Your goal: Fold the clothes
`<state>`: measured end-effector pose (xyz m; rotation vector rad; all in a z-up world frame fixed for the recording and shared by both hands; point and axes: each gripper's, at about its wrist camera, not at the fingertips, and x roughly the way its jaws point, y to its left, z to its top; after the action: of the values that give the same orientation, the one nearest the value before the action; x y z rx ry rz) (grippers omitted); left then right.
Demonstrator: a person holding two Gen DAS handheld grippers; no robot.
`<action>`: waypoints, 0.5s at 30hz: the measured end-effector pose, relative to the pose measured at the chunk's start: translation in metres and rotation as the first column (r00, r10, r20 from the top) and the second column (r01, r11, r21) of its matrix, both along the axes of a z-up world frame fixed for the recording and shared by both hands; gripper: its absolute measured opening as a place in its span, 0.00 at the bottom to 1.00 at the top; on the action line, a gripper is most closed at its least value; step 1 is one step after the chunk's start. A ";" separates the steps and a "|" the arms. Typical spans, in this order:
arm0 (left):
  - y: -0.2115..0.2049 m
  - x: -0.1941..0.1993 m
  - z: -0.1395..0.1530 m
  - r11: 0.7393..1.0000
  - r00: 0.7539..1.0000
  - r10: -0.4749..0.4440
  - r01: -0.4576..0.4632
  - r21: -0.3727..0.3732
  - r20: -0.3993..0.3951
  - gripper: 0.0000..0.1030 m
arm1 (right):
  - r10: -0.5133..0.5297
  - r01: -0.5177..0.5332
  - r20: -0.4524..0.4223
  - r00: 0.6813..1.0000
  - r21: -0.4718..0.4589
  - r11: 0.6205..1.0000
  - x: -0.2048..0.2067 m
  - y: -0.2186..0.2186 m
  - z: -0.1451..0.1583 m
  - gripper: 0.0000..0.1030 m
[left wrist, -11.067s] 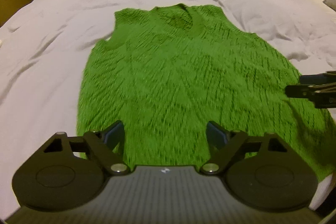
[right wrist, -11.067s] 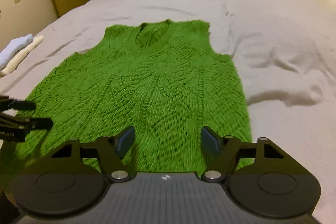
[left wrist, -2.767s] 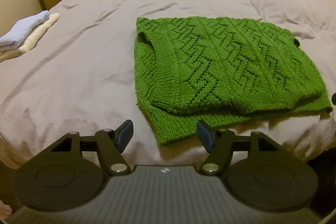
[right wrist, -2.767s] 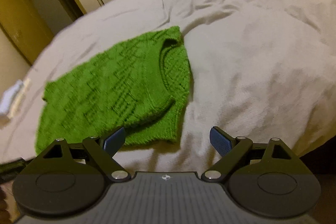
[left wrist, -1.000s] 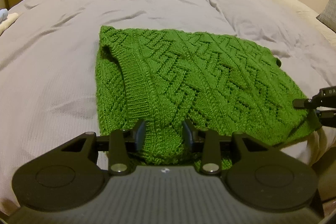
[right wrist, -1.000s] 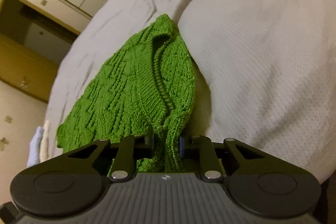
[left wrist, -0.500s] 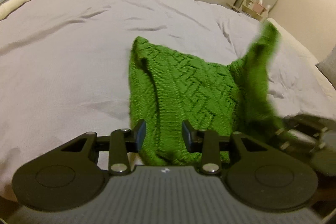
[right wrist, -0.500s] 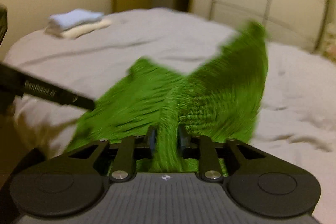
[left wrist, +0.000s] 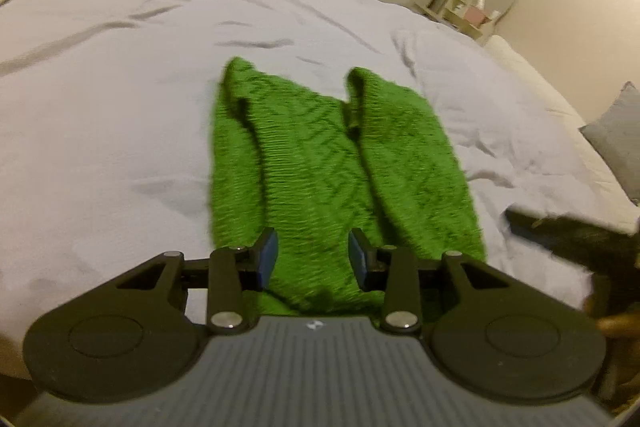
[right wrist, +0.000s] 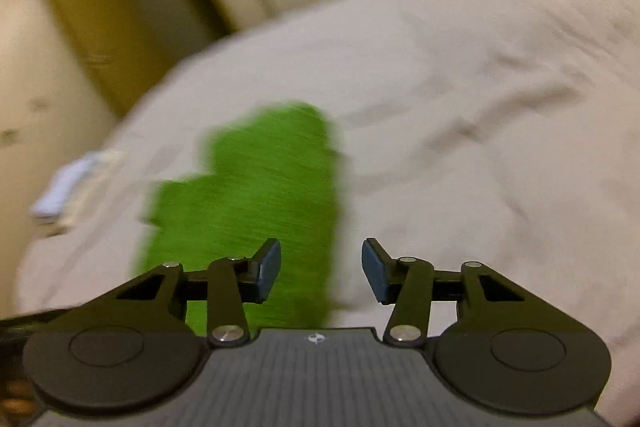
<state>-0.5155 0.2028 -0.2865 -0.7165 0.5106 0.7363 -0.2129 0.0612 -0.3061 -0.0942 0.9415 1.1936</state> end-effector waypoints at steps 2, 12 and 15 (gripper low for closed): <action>0.008 0.011 -0.003 0.999 0.999 -0.031 0.032 -0.029 0.019 0.39 | 0.017 -0.019 -0.019 1.000 -0.093 0.996 0.007 0.010 -0.019 0.47; 0.083 0.068 -0.011 0.984 0.983 -0.105 0.125 -0.130 0.151 0.53 | 0.073 -0.068 0.043 0.996 -0.107 0.992 0.023 0.076 -0.034 0.47; 0.107 0.087 -0.021 0.980 0.984 -0.102 0.125 -0.152 0.149 0.53 | 0.082 -0.077 0.046 0.996 -0.105 0.991 0.030 0.087 -0.042 0.47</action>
<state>-0.4287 0.3098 -0.3070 -0.8757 0.4821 0.5370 -0.1827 0.1487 -0.3478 -0.2456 0.9620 1.2100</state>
